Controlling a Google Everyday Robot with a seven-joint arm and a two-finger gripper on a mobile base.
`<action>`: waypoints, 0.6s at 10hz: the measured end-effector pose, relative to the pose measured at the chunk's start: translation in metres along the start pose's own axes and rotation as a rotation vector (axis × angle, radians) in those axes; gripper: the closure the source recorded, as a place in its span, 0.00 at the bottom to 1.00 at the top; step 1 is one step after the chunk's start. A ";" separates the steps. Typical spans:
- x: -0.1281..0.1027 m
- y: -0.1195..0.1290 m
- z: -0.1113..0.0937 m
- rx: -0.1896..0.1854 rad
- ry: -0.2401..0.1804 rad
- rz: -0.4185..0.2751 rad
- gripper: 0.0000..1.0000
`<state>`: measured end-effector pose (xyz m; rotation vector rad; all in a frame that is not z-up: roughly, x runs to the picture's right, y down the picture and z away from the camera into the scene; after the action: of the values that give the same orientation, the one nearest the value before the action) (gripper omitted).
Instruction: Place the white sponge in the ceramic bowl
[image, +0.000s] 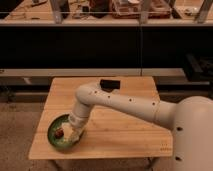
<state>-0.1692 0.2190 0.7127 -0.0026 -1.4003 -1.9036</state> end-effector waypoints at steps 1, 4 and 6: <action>0.003 0.004 -0.001 -0.002 0.008 -0.001 0.20; 0.004 0.013 -0.004 -0.014 0.019 0.004 0.20; 0.003 0.018 -0.006 -0.018 0.022 0.013 0.20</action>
<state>-0.1591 0.2103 0.7263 0.0011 -1.3657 -1.9001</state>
